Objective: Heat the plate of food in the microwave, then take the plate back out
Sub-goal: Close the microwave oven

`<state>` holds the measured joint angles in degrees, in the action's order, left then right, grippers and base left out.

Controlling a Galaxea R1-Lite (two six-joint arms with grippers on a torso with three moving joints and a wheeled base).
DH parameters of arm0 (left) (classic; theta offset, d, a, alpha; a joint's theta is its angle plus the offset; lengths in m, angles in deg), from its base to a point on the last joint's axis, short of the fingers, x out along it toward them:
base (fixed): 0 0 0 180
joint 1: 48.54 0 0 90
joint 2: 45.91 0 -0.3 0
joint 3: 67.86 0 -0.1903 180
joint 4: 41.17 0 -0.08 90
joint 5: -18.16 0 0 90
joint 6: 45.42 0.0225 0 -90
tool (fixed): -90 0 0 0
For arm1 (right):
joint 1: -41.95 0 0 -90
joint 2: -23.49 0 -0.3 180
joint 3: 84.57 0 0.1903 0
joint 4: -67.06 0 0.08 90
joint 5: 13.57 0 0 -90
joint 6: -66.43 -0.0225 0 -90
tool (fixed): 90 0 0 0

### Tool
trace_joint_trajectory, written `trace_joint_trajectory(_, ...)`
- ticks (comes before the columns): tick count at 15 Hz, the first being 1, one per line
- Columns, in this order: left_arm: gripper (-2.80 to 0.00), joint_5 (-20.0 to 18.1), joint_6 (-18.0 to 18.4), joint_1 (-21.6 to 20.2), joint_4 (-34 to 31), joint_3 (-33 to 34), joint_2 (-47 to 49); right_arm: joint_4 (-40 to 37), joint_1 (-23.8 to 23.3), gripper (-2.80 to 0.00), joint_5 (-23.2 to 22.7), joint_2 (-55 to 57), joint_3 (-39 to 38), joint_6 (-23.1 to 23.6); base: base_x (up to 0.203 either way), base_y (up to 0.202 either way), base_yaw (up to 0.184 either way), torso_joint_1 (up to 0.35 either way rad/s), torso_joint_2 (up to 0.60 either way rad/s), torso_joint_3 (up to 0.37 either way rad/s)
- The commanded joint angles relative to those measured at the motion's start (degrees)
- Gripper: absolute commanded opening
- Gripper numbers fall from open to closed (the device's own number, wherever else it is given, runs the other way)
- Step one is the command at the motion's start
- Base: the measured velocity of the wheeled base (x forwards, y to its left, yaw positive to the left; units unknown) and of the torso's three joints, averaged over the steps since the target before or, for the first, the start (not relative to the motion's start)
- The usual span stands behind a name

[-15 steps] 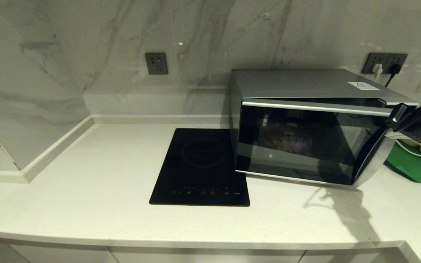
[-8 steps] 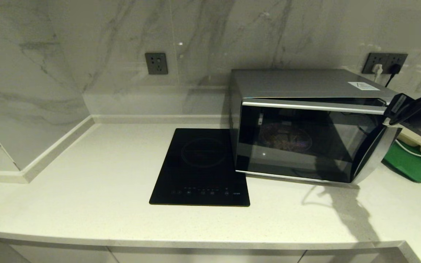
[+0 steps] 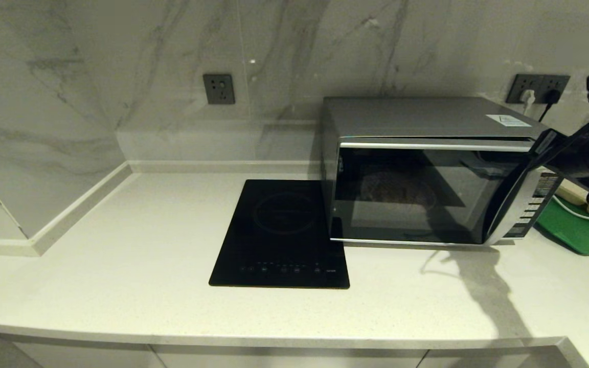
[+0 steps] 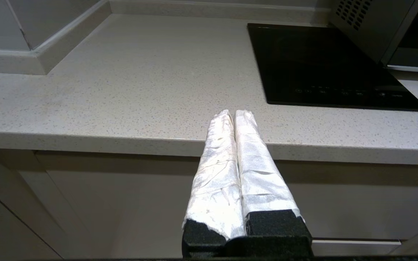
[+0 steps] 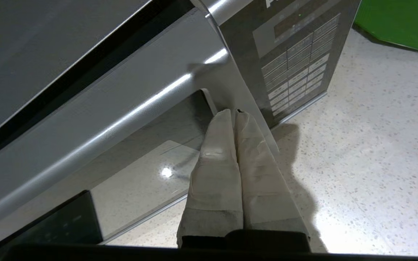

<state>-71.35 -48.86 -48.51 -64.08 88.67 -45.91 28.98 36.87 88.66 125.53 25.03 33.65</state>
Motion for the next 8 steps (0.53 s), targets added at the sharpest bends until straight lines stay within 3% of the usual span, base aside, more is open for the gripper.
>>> trace_joint_trajectory(1,-2.80,0.0,-0.1,0.0,0.1,0.0,0.0,0.0,-0.3,-2.80,-0.1,1.6,0.7,-0.4,0.000,0.000,0.000,0.000,0.00,0.000)
trace_joint_trajectory(8,-2.80,0.0,-0.1,0.0,0.0,0.0,0.0,0.0,-0.2,-2.80,-0.7,2.1,2.8,-0.4,0.000,0.000,0.000,0.000,0.00,0.000)
